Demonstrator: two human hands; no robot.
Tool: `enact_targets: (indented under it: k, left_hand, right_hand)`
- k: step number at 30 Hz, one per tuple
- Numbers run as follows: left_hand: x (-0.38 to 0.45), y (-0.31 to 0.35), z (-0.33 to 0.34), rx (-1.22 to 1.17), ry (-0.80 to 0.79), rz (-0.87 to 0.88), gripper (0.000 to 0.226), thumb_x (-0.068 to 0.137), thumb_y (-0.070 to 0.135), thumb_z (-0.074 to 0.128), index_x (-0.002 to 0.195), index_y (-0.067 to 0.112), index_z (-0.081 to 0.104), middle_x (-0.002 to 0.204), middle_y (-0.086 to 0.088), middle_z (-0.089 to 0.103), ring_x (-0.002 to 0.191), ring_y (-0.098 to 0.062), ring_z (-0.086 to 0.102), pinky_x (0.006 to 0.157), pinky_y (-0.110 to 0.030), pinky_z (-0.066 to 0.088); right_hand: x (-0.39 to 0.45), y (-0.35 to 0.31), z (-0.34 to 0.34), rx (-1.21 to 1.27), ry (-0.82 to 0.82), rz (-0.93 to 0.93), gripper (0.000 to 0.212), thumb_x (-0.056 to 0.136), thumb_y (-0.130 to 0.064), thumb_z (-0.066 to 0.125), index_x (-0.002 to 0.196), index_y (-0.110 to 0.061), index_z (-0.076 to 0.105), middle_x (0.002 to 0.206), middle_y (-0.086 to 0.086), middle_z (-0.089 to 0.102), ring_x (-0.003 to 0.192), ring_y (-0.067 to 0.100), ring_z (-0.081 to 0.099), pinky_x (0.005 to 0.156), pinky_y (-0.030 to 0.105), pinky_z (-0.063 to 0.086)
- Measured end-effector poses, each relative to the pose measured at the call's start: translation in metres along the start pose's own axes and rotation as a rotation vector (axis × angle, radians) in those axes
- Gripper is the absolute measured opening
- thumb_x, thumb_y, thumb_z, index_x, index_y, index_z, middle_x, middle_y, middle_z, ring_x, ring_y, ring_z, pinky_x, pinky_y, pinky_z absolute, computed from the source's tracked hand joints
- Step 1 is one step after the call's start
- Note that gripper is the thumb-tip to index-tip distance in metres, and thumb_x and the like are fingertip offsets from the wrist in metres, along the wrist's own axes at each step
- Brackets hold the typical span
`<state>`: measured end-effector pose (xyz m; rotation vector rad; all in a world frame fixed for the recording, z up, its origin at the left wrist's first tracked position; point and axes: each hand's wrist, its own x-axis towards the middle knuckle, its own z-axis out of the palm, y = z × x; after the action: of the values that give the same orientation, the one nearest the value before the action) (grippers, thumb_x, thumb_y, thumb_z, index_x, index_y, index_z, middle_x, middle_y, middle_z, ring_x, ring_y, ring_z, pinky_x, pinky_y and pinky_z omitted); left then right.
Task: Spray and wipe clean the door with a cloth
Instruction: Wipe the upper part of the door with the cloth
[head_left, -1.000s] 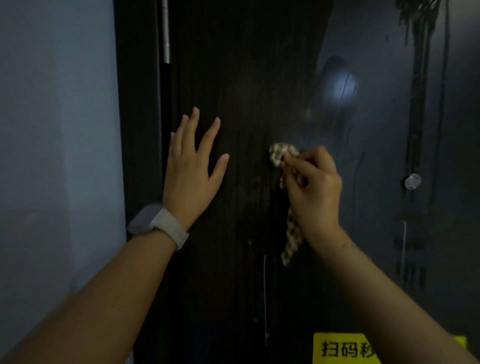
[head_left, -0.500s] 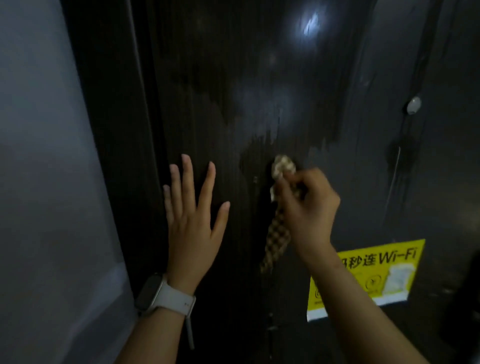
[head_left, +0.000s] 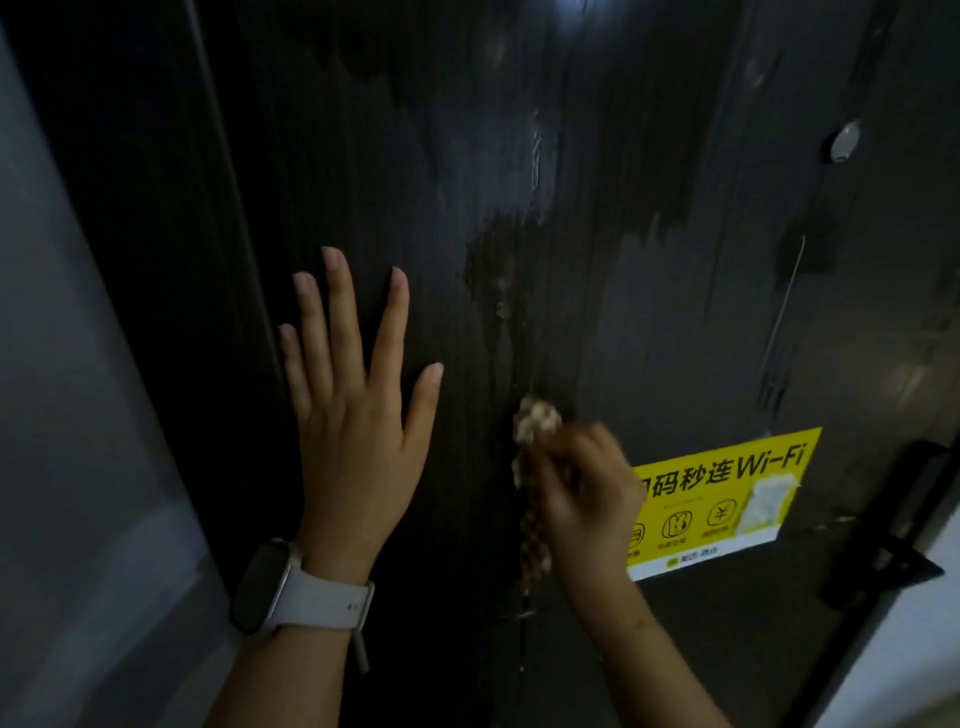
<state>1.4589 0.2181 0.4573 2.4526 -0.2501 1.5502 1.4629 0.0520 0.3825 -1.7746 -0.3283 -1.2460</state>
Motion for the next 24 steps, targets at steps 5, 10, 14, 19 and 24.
enact_targets:
  k: [5,10,14,19,24]
  left_hand:
    - [0.000,0.000,-0.002,0.006,-0.010,0.011,0.076,0.098,0.047,0.049,0.156,0.022,0.007,0.161,-0.017,-0.007,0.146,-0.026,-0.018,0.119,-0.043,-0.009]
    - [0.000,0.001,-0.001,-0.011,0.005,0.014,0.076,0.097,0.047,0.050,0.156,0.021,0.009,0.161,-0.019,-0.004,0.148,-0.033,-0.011,0.120,-0.044,-0.009]
    - [0.000,0.001,-0.001,0.002,0.007,0.013,0.076,0.097,0.047,0.049,0.156,0.021,0.009,0.161,-0.020,-0.003,0.148,-0.036,-0.008,0.120,-0.045,-0.008]
    - [0.001,0.002,-0.003,0.004,-0.003,0.006,0.076,0.097,0.048,0.049,0.156,0.021,0.009,0.161,-0.021,-0.003,0.148,-0.037,-0.008,0.119,-0.044,-0.010]
    - [0.001,0.002,-0.003,-0.013,0.003,0.006,0.076,0.097,0.048,0.049,0.156,0.020,0.010,0.161,-0.020,-0.003,0.148,-0.036,-0.008,0.119,-0.043,-0.010]
  right_hand:
    - [0.083,-0.041,0.009,0.076,0.183,-0.133,0.023,0.082,0.002,0.072,0.065,0.003,0.057,0.071,0.012,0.056,0.065,0.022,0.052,0.059,0.028,0.039]
    - [-0.005,0.009,0.012,-0.010,0.080,-0.110,0.017,0.086,0.000,0.064,0.069,0.002,0.062,0.080,0.005,0.055,0.072,0.019,0.053,0.062,0.027,0.040]
    - [-0.040,0.021,0.007,-0.020,-0.011,-0.026,0.013,0.083,-0.004,0.062,0.070,-0.002,0.065,0.081,-0.002,0.054,0.072,0.013,0.052,0.063,0.020,0.037]
    - [0.051,-0.026,0.010,0.059,0.126,-0.099,0.016,0.082,0.004,0.071,0.068,-0.001,0.063,0.072,0.008,0.056,0.067,0.019,0.053,0.061,0.023,0.039]
    - [0.022,-0.002,0.012,-0.019,0.118,-0.182,0.003,0.083,0.004,0.070,0.081,0.003,0.071,0.083,0.010,0.062,0.076,0.024,0.060,0.067,0.029,0.047]
